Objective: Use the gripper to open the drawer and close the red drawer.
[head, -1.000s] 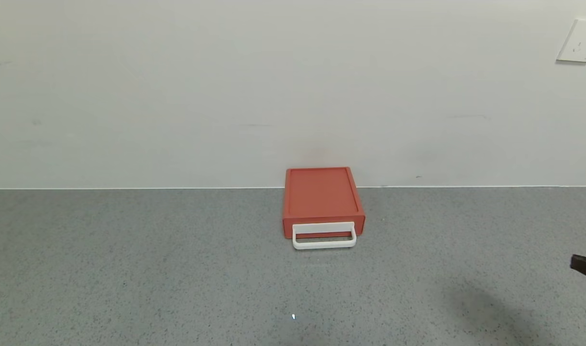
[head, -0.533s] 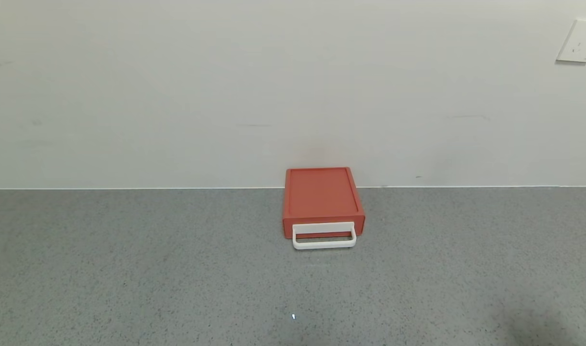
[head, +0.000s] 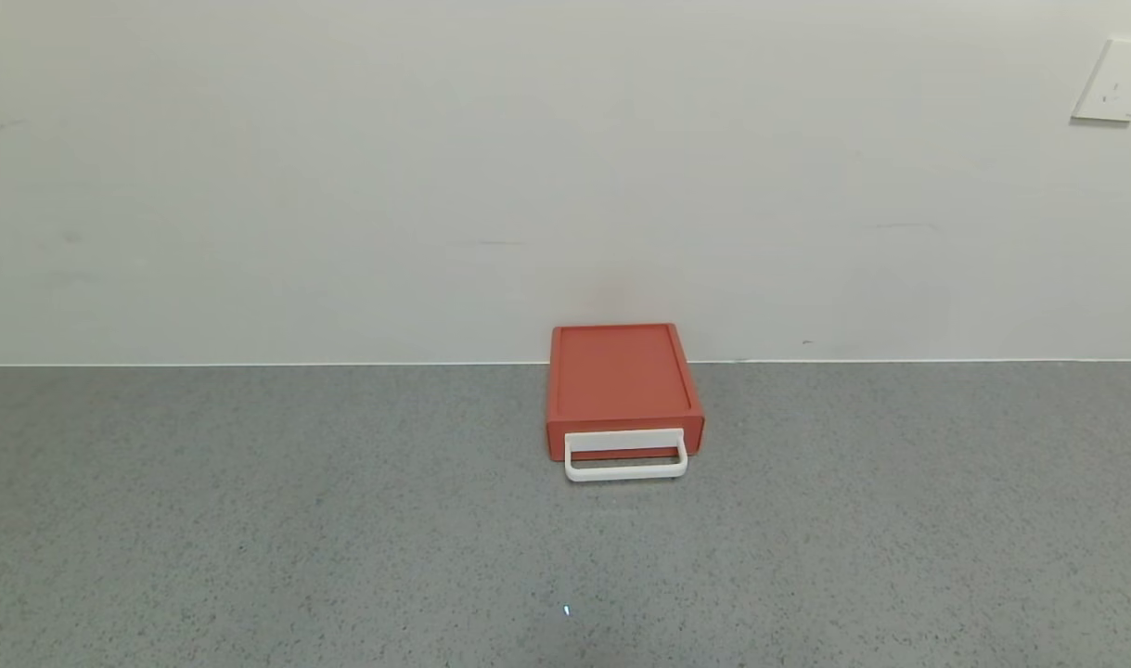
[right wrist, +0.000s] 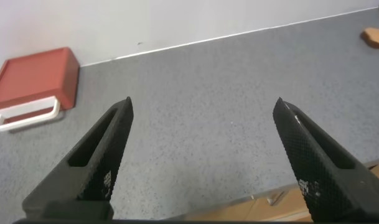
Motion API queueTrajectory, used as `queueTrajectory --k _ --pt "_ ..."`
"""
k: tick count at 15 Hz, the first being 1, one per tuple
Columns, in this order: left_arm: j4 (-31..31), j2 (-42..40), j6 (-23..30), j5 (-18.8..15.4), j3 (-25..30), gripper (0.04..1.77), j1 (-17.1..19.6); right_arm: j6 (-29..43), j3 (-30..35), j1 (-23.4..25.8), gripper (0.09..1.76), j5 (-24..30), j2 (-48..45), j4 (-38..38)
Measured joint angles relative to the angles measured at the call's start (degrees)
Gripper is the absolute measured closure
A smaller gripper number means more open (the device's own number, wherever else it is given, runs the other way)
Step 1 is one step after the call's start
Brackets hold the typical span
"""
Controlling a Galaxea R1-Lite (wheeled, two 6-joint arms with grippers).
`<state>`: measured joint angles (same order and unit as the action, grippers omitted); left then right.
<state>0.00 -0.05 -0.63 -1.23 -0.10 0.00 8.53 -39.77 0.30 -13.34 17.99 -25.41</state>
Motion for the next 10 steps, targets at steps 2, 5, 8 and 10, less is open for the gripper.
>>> queueTrajectory --k 2,5,8,10 --pt "0.0 0.0 0.0 0.0 0.0 0.06 0.0 0.0 0.5 1.6 0.18 -1.8 -2.6 -1.3" --pt "0.0 0.0 0.0 0.0 0.0 0.06 0.0 -0.1 1.0 1.8 0.17 -4.2 -4.6 -1.0" --pt "0.0 0.0 0.0 0.0 0.0 0.06 0.0 -0.4 1.3 -0.4 0.16 -3.7 -6.1 -0.9" --pt "0.0 0.0 0.0 -0.1 0.0 0.06 0.0 -0.5 2.6 -0.7 0.15 -1.0 -7.9 -0.4"
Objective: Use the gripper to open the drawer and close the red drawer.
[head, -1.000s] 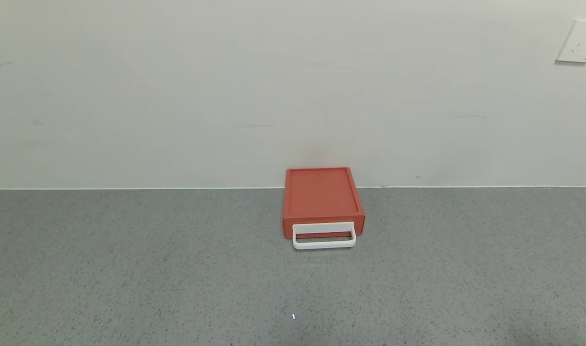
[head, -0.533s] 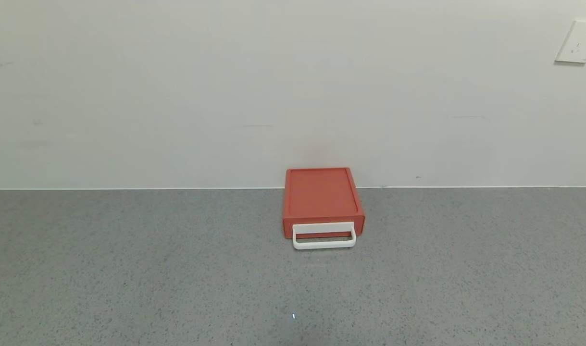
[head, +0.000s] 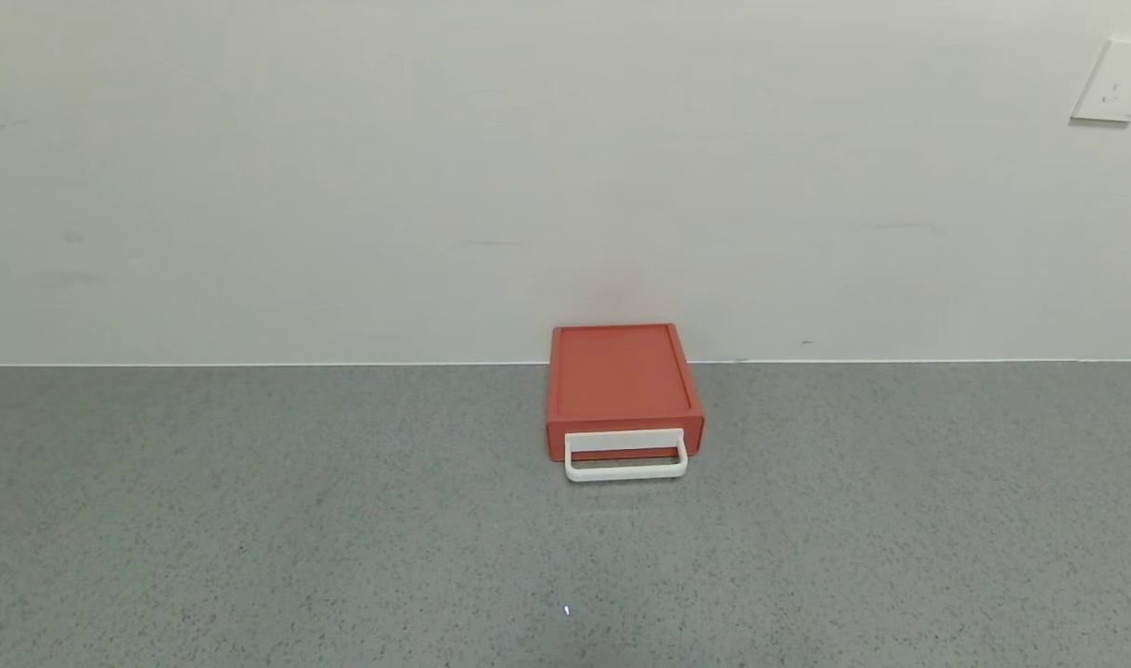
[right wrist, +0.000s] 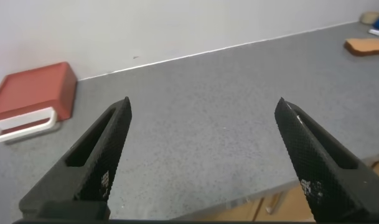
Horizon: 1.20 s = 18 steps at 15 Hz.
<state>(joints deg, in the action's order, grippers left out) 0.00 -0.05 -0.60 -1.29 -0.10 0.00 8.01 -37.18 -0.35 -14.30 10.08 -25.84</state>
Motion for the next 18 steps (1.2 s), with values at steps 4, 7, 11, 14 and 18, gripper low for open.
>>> queueTrajectory --k 4,7,11,14,18 --pt "0.0 0.0 0.1 0.0 0.0 0.06 0.0 -0.1 6.6 0.2 0.15 4.2 -4.9 6.4" --pt "0.0 0.0 0.1 0.0 0.0 0.06 0.0 -1.5 13.5 0.3 0.15 4.4 -6.9 13.8" --pt "0.0 0.0 0.1 0.0 0.0 0.06 0.0 -6.7 23.1 0.3 0.15 7.7 -9.0 21.6" --pt "0.0 0.0 0.2 0.0 0.0 0.06 0.0 -7.4 29.7 0.3 0.15 10.2 -9.8 25.3" --pt "0.0 0.0 0.1 0.0 0.0 0.06 0.0 -7.0 36.1 0.3 0.15 13.3 -10.1 28.3"
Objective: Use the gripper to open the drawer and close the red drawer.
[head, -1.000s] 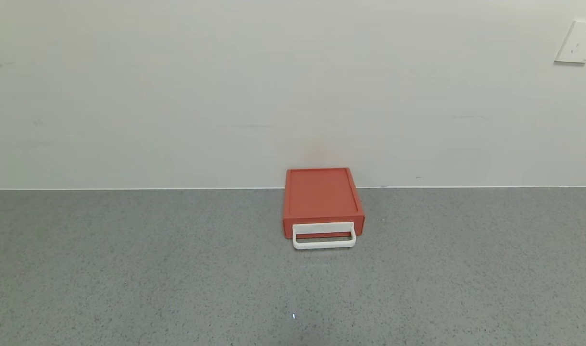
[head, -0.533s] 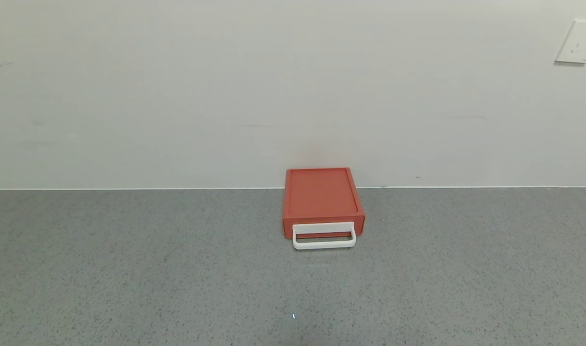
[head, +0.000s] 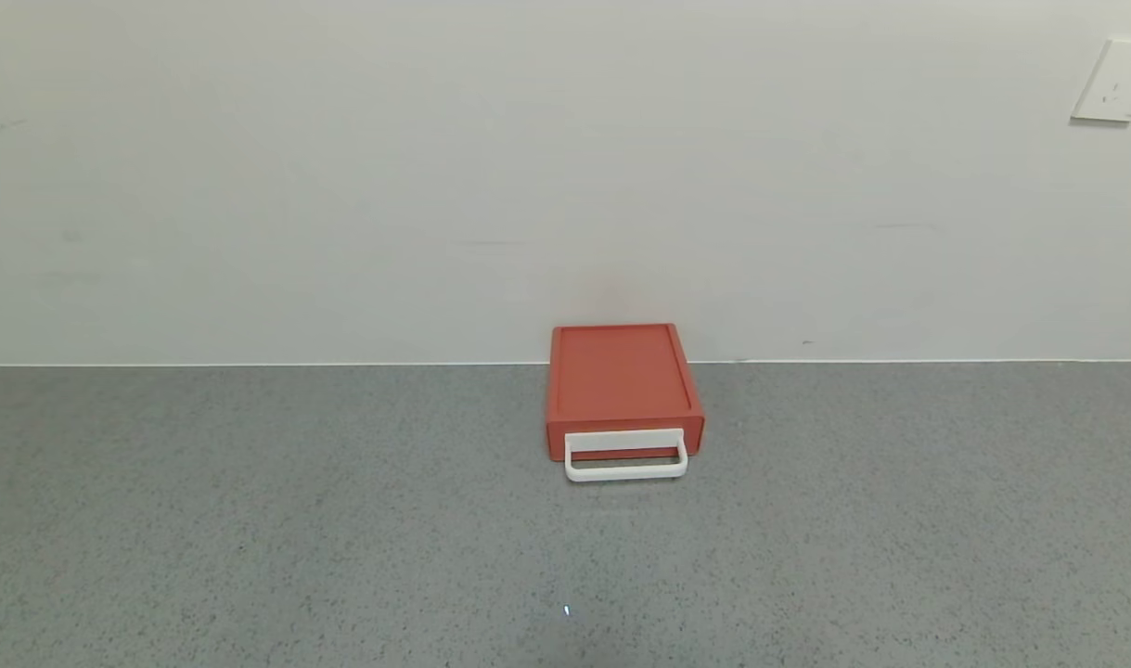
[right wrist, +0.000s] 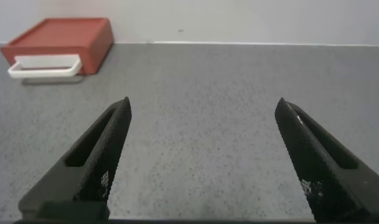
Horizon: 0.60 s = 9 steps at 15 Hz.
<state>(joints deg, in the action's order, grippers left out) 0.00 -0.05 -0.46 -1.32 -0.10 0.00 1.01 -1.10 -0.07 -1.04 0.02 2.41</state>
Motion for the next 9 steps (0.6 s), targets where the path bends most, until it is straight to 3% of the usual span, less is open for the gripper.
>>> queueTrajectory --k 9 --pt "0.0 0.0 0.0 0.0 0.0 0.06 0.0 -0.1 1.0 0.1 0.15 0.1 0.0 -2.4"
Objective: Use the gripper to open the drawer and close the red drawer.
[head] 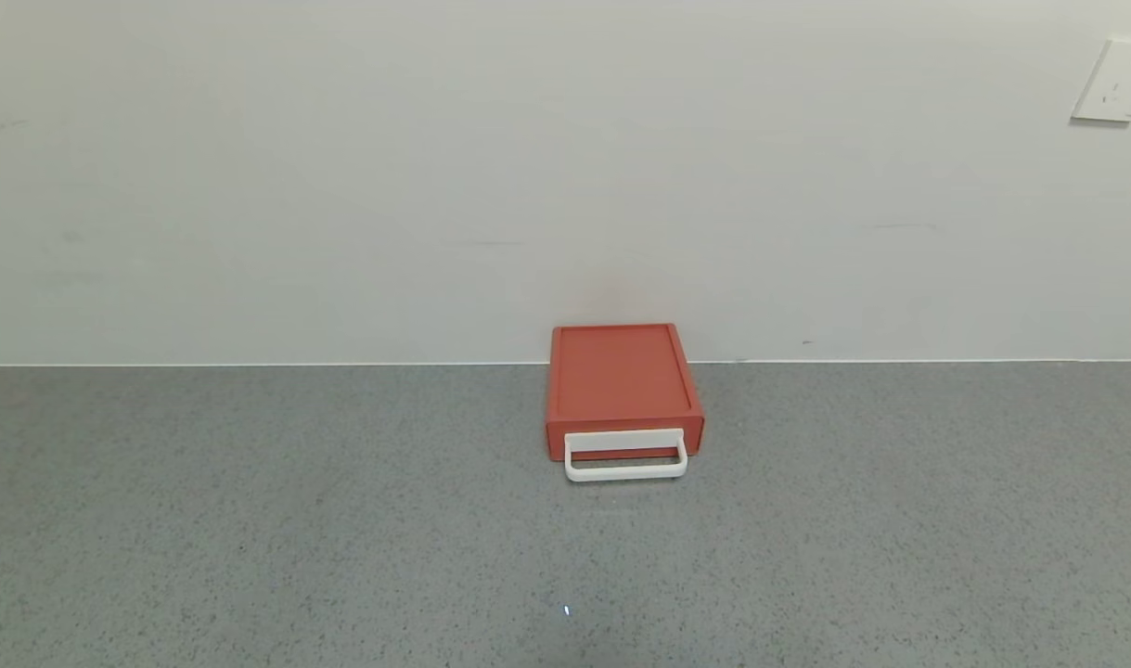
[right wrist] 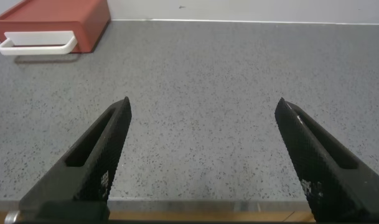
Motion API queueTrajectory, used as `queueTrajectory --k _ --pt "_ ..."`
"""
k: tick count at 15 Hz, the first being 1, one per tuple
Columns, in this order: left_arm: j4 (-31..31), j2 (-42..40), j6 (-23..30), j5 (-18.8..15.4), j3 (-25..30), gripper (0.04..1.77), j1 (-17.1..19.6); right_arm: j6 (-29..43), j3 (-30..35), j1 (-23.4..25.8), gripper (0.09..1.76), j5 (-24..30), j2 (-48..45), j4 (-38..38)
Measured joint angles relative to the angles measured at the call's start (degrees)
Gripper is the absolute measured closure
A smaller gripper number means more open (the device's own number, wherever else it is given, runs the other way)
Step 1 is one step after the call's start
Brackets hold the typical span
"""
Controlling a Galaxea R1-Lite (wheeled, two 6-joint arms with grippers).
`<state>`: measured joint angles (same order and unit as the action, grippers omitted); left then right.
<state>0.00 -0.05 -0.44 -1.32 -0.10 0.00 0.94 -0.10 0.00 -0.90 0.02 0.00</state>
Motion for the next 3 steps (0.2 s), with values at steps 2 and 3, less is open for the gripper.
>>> queueTrajectory --k 2,3 --pt "0.0 0.0 0.0 0.0 0.0 0.06 0.0 -0.1 0.0 0.0 0.15 0.0 0.0 -0.1" --pt "0.0 0.0 0.0 0.0 0.0 0.06 0.0 -0.1 0.0 0.0 0.15 0.0 0.0 -0.1"
